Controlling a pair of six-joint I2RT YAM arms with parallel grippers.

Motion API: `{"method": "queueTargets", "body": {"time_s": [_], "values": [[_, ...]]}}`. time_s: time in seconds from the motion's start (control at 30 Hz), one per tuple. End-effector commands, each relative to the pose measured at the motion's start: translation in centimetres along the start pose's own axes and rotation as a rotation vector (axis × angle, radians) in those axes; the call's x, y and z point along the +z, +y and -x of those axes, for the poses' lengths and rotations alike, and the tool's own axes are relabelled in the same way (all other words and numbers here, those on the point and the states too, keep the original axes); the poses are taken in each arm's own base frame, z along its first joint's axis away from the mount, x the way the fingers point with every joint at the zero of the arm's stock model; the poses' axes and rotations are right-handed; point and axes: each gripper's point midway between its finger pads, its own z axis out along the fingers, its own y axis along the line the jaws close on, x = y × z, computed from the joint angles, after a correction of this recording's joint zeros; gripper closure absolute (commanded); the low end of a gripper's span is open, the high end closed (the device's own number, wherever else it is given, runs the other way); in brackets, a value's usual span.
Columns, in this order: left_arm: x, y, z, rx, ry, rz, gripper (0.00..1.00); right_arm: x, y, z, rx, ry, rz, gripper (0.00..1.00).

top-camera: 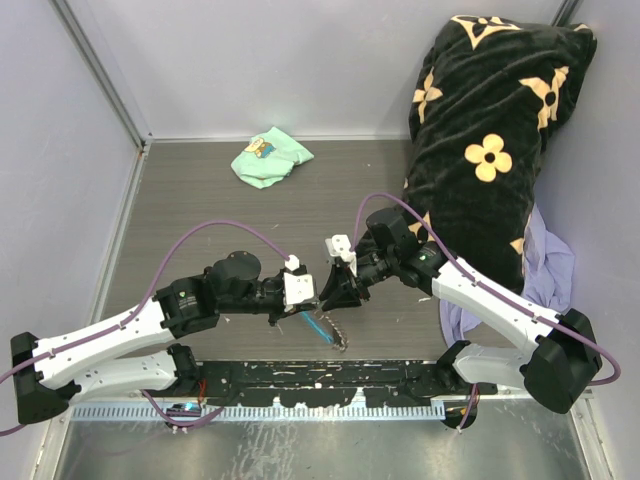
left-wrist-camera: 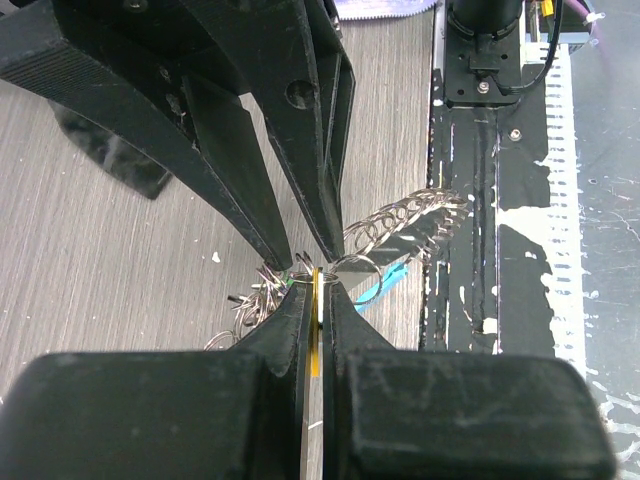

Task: Remove the keys from the keyring
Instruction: Remove the key from the keyring.

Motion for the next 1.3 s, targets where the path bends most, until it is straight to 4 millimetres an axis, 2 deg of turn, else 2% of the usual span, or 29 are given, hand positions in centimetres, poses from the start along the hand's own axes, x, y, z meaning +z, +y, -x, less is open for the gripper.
{"method": "queueTargets", "body": {"time_s": [0.0, 0.2, 0.6, 0.83, 1.0, 1.27], "values": [[-0.8, 0.7, 5.0, 0.035, -0.157, 0.021, 1.00, 0.1, 0.0, 1.6, -0.038, -0.042, 0.011, 0.68], [-0.8, 0.7, 5.0, 0.029, -0.159, 0.023, 1.00, 0.2, 0.2, 1.7, -0.034, -0.051, 0.026, 0.72], [-1.2, 1.2, 4.9, -0.013, -0.149, 0.060, 1.00, 0.0, 0.7, 1.5, -0.090, -0.033, 0.048, 0.99], [-1.5, 1.5, 4.1, -0.107, -0.074, 0.090, 1.00, -0.4, -0.2, 0.9, -0.139, 0.045, -0.024, 0.99], [-2.1, 1.6, 3.1, -0.082, 0.005, 0.095, 1.00, 0.1, 0.3, 0.6, -0.131, 0.059, 0.007, 0.99], [-2.2, 1.8, 3.5, -0.059, 0.000, 0.098, 1.00, 0.6, 0.9, 0.8, -0.079, 0.040, 0.057, 0.99]]}}
